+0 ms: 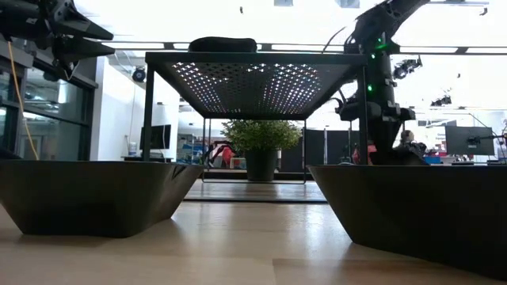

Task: Pick & Place Mini shaped plates
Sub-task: Stack the distorted square plate on top of the distorted square plate on the shelf

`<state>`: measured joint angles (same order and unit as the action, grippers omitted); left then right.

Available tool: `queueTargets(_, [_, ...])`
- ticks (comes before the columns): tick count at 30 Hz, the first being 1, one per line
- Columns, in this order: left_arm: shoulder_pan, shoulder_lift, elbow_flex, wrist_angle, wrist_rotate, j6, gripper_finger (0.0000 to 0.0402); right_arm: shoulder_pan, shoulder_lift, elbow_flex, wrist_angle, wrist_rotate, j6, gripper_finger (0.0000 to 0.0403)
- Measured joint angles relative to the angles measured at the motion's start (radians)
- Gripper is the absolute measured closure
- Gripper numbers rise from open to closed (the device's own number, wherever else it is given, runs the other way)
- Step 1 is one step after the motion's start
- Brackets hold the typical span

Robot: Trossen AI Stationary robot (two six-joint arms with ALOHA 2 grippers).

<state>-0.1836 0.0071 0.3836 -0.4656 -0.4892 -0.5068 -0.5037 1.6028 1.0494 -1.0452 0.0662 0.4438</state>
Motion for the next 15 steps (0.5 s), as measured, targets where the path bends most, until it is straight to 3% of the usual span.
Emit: queueTargets(15, [0.000,0.000,0.000,0.000,-0.001,0.000,0.0270,0.003,0.000,0.307,-0.258,0.055,-0.067,0.0403])
